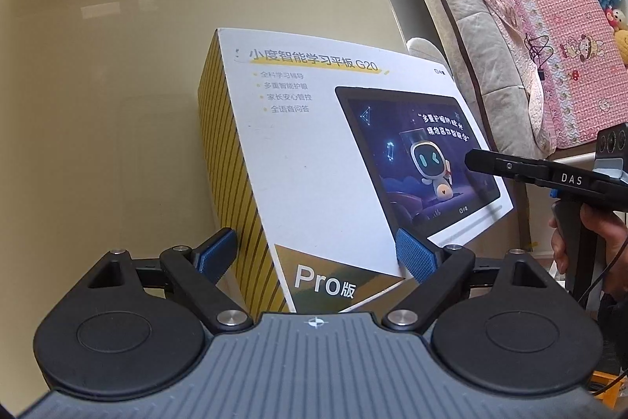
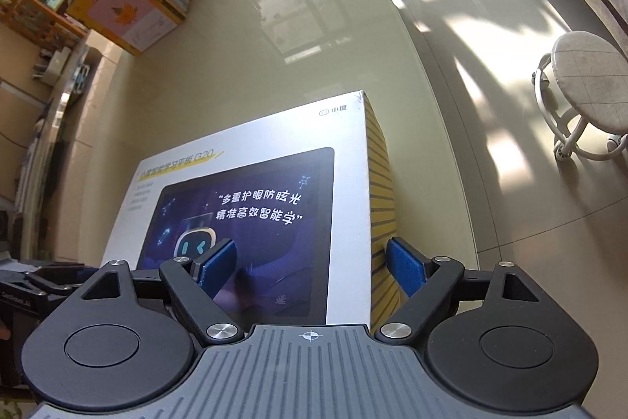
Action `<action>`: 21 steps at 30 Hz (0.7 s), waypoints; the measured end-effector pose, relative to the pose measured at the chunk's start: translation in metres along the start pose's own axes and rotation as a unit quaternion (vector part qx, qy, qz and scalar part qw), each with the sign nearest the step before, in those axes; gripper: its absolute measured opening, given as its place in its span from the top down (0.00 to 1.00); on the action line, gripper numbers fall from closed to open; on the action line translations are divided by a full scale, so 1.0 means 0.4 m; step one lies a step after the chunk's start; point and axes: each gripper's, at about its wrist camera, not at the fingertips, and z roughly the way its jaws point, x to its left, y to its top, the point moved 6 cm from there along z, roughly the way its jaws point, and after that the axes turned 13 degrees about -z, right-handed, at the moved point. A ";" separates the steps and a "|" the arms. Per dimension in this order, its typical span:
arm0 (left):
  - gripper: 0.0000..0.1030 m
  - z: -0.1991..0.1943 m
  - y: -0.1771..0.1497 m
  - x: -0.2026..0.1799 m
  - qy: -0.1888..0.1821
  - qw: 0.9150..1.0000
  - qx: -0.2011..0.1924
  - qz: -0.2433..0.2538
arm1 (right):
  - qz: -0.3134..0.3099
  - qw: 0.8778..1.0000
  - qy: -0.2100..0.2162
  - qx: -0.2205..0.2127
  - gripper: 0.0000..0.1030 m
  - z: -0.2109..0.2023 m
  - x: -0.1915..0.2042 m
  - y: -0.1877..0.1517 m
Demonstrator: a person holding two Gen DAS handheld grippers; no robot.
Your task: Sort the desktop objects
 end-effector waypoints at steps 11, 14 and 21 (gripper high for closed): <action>0.00 -0.015 -0.032 0.013 -0.022 0.999 0.031 -0.035 | -0.010 1.000 0.018 0.012 0.17 -0.032 0.021 -0.050; 0.00 -0.019 -0.044 0.010 -0.025 0.998 0.036 -0.034 | -0.007 0.999 0.028 0.013 0.17 -0.049 0.023 -0.066; 0.00 -0.006 -0.037 0.004 -0.030 0.998 0.051 -0.024 | 0.032 0.998 0.054 0.005 0.14 -0.046 -0.004 -0.067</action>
